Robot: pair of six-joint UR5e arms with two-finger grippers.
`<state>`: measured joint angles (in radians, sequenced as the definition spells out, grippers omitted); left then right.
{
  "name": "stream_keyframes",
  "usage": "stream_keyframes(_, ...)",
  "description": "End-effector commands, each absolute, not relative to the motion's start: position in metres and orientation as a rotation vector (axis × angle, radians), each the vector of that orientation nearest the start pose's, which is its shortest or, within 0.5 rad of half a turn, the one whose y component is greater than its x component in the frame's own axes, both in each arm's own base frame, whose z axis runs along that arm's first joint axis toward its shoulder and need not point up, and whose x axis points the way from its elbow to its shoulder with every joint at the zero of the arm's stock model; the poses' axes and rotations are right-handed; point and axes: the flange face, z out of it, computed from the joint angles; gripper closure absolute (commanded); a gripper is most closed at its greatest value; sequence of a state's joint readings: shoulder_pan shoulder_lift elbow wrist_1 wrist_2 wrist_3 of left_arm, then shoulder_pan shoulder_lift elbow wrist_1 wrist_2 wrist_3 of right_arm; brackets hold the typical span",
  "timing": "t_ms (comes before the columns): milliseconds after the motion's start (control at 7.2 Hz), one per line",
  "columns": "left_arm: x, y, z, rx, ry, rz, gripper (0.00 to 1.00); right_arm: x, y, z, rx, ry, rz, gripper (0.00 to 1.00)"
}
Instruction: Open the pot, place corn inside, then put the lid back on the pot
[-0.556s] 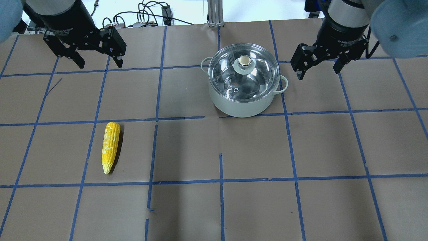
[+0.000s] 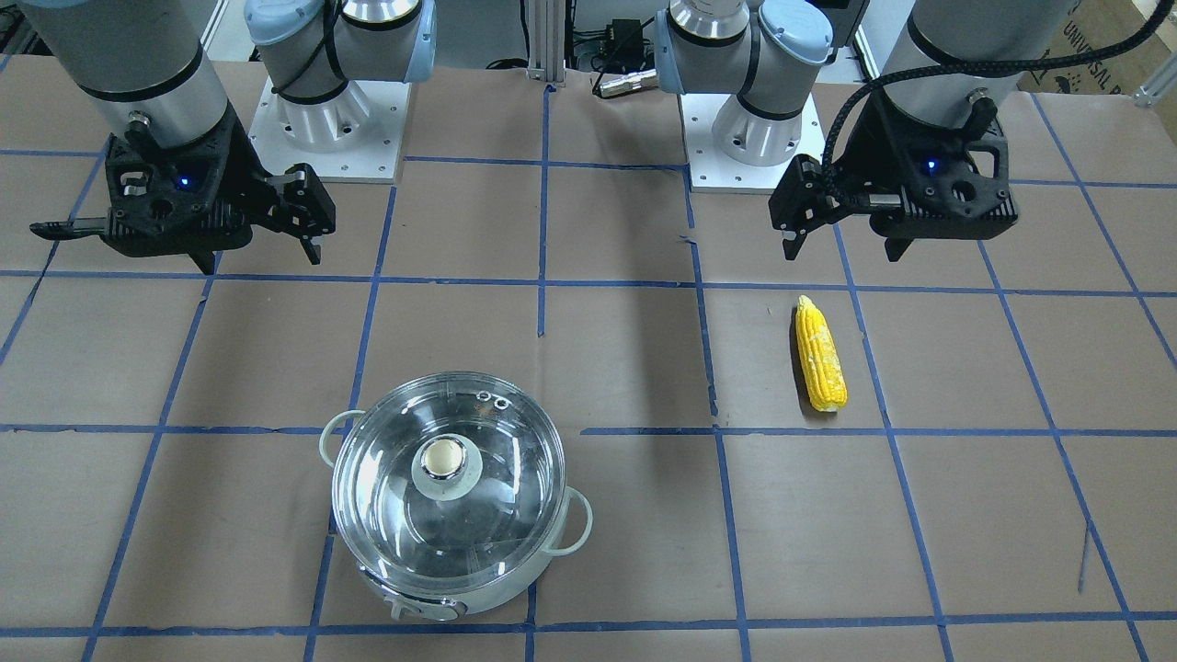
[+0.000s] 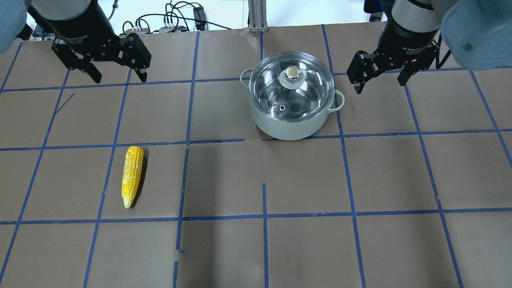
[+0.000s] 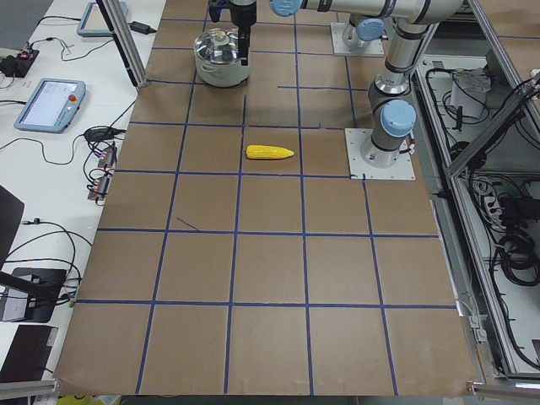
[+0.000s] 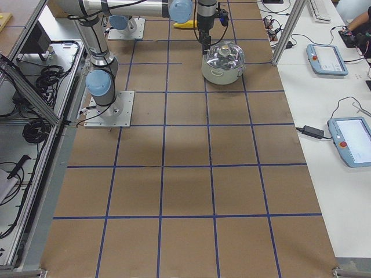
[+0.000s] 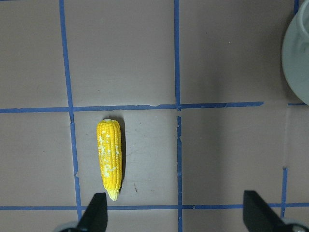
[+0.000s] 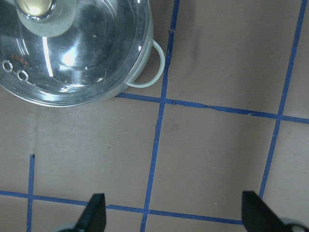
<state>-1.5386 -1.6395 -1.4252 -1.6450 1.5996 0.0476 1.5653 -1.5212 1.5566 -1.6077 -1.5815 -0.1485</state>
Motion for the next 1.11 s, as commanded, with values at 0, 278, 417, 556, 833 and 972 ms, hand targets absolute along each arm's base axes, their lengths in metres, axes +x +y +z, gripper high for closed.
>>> stream_keyframes(0, -0.114, -0.523, 0.518, 0.024, 3.114, -0.005, 0.0, 0.156, -0.529, 0.462, -0.141, 3.151, -0.002, 0.0)
stream_keyframes(278, -0.114, -0.523, 0.518, 0.026, 3.112, -0.008, 0.0, 0.225, -0.563, 0.449, -0.268, 3.149, -0.019, 0.0)
stream_keyframes(417, -0.114, -0.523, 0.518, 0.026, 3.114, -0.008, 0.0, 0.245, -0.586, 0.435, -0.309, 3.146, -0.015, 0.0)
stream_keyframes(556, -0.113, -0.523, 0.517, 0.033, 3.108, -0.003, 0.0, 0.253, -0.605, 0.417, -0.319, 3.141, -0.022, 0.0)
stream_keyframes(833, -0.113, -0.523, 0.517, 0.04, 3.101, -0.002, 0.0, 0.262, -0.63, 0.384, -0.314, 3.139, -0.068, 0.0)
stream_keyframes(972, -0.113, -0.523, 0.517, 0.04, 3.103, -0.004, 0.0, 0.266, -0.636, 0.377, -0.32, 3.136, -0.065, 0.0)
